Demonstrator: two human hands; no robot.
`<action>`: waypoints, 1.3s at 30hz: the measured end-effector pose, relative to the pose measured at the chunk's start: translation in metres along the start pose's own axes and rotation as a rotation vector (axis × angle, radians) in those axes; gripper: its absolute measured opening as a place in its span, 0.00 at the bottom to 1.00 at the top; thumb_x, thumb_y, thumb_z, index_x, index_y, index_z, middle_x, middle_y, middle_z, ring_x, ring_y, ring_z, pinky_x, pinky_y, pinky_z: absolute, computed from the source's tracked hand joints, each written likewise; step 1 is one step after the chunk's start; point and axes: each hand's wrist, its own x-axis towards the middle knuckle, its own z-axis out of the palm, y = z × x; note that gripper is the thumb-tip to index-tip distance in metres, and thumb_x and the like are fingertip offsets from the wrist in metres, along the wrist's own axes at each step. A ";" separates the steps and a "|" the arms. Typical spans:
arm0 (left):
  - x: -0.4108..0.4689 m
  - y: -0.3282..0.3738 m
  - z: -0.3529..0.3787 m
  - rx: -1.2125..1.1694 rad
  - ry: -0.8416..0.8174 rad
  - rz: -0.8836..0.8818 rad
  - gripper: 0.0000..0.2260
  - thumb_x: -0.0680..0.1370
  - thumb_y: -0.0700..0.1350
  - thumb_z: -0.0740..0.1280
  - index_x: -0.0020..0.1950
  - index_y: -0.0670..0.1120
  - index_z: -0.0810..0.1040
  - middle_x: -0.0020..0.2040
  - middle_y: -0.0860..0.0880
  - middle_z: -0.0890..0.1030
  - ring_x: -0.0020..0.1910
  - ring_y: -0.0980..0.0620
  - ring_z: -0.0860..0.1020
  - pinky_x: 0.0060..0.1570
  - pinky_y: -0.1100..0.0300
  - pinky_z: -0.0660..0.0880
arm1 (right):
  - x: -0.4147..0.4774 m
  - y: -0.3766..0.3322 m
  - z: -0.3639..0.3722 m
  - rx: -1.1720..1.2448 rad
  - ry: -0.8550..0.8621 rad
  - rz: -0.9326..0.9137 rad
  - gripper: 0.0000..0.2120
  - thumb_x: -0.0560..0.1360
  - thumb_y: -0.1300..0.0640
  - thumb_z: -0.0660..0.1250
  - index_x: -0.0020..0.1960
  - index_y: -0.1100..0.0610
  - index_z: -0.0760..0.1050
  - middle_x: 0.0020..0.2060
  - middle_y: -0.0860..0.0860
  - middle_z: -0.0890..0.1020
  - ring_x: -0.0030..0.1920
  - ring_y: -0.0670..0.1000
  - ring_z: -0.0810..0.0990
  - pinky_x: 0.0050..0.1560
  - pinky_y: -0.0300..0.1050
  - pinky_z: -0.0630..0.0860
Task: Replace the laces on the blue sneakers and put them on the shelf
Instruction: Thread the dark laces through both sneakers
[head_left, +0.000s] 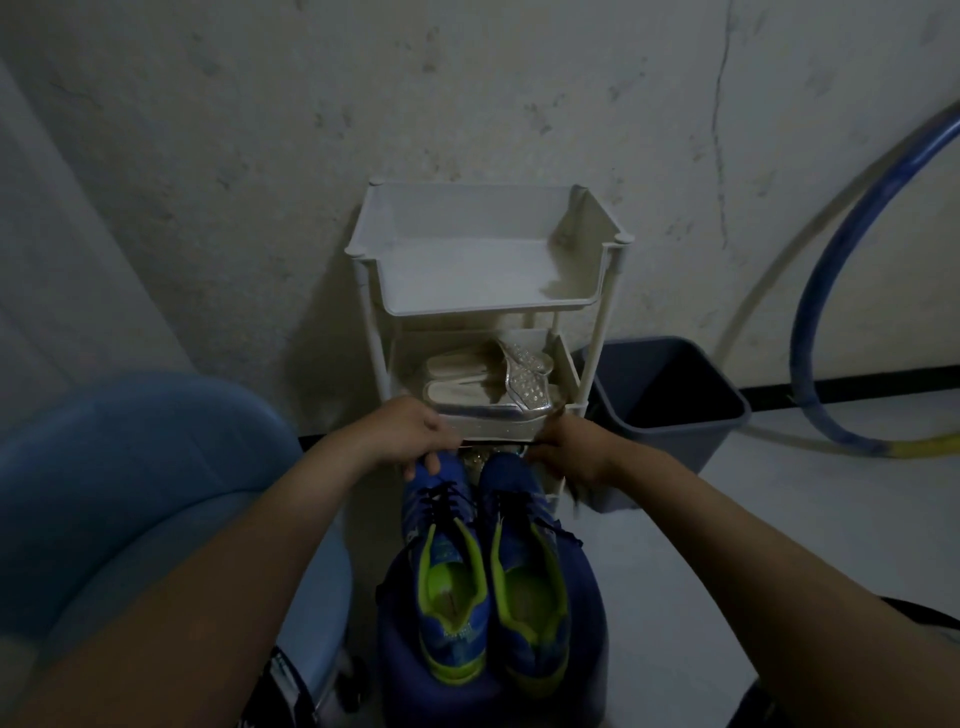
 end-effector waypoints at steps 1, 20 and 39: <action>0.004 -0.002 0.001 0.039 0.027 -0.038 0.08 0.80 0.47 0.66 0.44 0.46 0.81 0.30 0.50 0.83 0.23 0.52 0.75 0.32 0.61 0.73 | -0.002 0.004 0.000 -0.064 -0.035 0.014 0.10 0.81 0.57 0.62 0.57 0.58 0.81 0.40 0.47 0.77 0.39 0.46 0.74 0.46 0.41 0.73; 0.006 0.028 0.037 0.200 0.009 0.179 0.09 0.75 0.40 0.69 0.45 0.53 0.84 0.39 0.51 0.85 0.36 0.54 0.80 0.37 0.60 0.76 | -0.005 -0.022 0.013 -0.024 0.017 -0.022 0.20 0.81 0.46 0.62 0.42 0.61 0.80 0.37 0.56 0.79 0.37 0.51 0.76 0.43 0.46 0.73; 0.003 0.026 0.044 0.056 -0.073 0.182 0.14 0.75 0.40 0.72 0.60 0.49 0.80 0.37 0.53 0.84 0.40 0.56 0.82 0.48 0.58 0.77 | -0.015 -0.023 0.009 0.049 0.080 0.008 0.11 0.76 0.52 0.71 0.36 0.50 0.81 0.35 0.51 0.86 0.30 0.54 0.84 0.42 0.51 0.84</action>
